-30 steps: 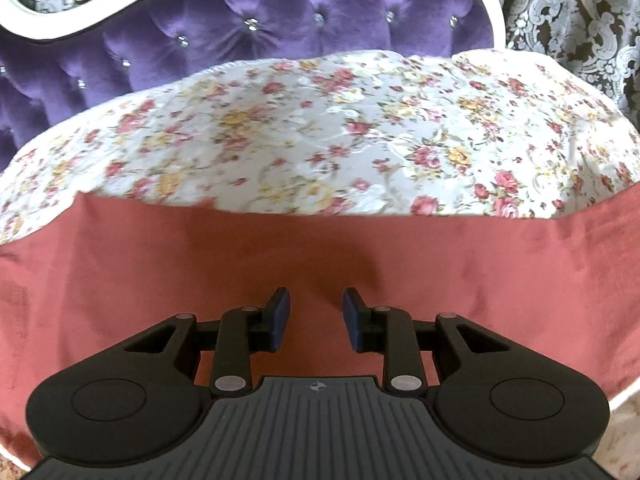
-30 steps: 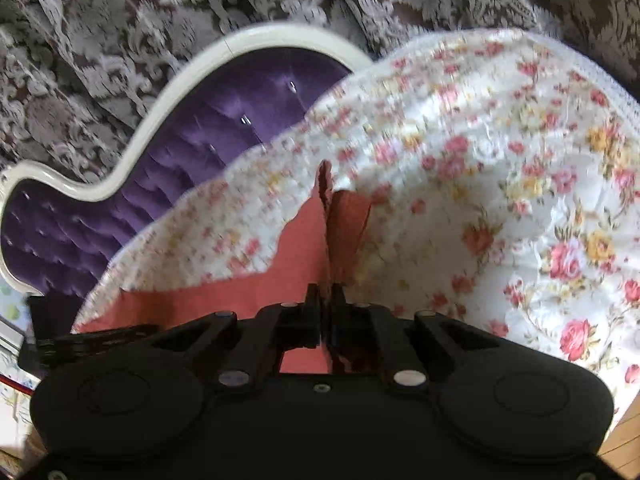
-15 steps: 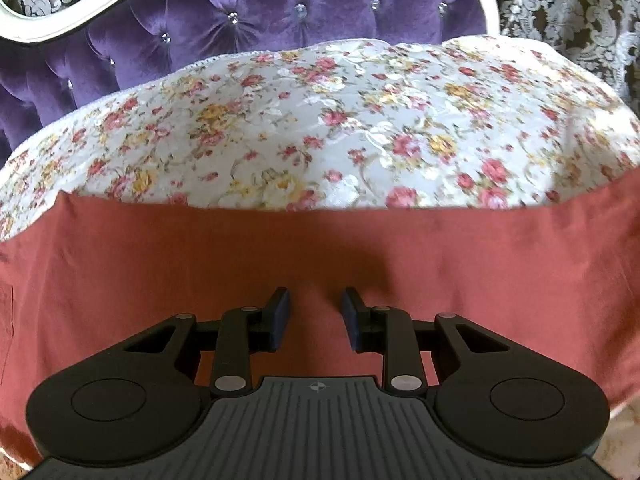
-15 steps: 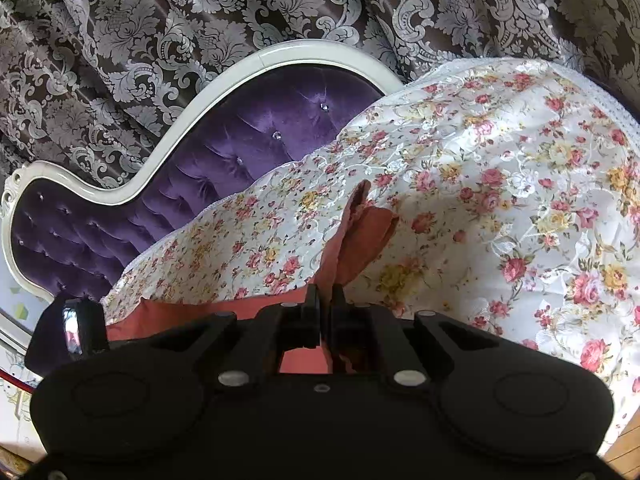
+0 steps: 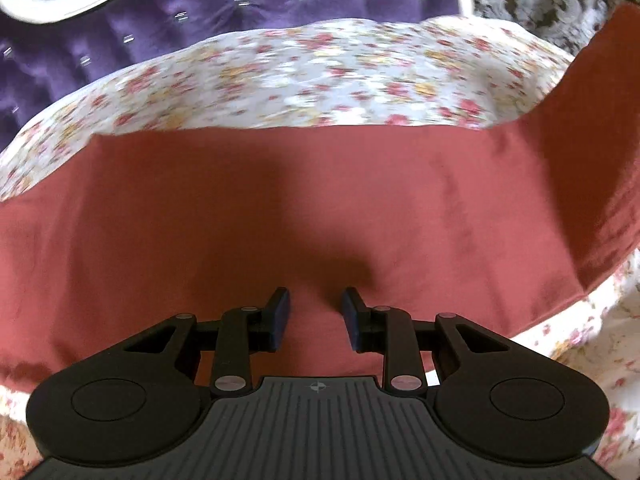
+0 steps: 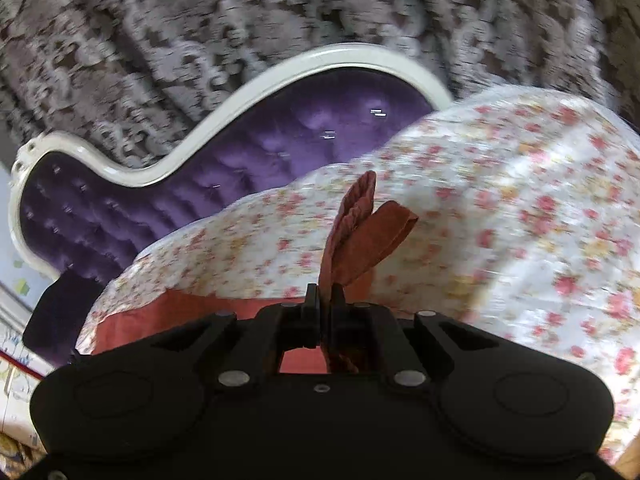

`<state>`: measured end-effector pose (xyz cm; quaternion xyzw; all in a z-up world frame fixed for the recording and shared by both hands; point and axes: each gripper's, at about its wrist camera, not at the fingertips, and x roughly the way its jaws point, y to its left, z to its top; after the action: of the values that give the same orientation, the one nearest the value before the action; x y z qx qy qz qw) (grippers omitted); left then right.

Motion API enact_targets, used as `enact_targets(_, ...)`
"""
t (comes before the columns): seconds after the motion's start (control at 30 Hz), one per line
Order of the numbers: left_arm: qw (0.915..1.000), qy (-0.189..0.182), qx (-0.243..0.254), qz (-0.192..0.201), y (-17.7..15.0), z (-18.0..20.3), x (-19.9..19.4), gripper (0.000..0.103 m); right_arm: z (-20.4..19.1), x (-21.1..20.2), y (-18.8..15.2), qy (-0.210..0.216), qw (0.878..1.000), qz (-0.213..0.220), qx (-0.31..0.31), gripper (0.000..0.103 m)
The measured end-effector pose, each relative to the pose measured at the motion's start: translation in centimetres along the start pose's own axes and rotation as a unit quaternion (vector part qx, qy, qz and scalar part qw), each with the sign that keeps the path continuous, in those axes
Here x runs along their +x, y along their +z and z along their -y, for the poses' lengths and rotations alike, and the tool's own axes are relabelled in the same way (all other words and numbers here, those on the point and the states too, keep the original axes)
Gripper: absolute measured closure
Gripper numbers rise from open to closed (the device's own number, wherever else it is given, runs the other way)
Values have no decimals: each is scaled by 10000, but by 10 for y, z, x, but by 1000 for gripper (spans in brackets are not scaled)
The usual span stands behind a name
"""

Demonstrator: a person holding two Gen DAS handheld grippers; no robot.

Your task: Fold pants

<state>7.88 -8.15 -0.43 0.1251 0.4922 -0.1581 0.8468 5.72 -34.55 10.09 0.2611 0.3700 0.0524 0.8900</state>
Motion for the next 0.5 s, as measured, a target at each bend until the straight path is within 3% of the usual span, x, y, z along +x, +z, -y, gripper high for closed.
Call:
enact_targets(0.23, 9968, 452, -630, 196, -13, -78, -24, 75, -90, 54, -4, 754, 9956, -327, -447, 91)
enact_targets(0.5, 9870, 888, -1296, 328, -31, -160, -48, 75, -173, 141, -46, 1359, 9829, -1013, -716, 91)
